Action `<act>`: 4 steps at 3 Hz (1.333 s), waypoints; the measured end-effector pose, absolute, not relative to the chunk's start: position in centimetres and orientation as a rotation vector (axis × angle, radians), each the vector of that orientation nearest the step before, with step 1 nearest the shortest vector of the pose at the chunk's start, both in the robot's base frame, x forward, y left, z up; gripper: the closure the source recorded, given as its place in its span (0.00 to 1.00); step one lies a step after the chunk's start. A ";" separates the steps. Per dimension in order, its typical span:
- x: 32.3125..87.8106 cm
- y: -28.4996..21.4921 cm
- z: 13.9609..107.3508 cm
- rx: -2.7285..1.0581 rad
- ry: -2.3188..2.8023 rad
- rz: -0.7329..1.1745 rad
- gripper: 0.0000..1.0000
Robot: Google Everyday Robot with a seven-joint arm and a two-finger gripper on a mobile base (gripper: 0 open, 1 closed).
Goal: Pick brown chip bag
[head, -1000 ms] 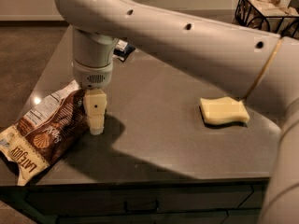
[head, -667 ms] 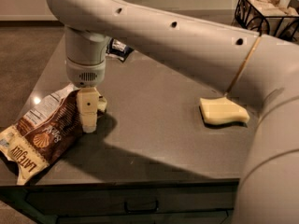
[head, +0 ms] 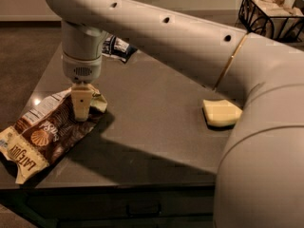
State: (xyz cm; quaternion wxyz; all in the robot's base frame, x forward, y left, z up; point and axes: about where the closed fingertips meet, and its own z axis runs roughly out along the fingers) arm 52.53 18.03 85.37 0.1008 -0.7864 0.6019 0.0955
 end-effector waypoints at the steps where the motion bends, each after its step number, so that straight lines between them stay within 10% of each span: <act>1: 52.8 17.7 85.8 -2.286 1.802 0.315 0.64; 3: 55.7 11.9 91.9 -2.173 1.784 0.393 1.00; 4: 57.6 9.4 95.4 -2.133 1.750 0.412 1.00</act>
Offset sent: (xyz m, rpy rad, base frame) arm 0.0284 -0.0604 0.0666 0.1413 0.0267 -0.0793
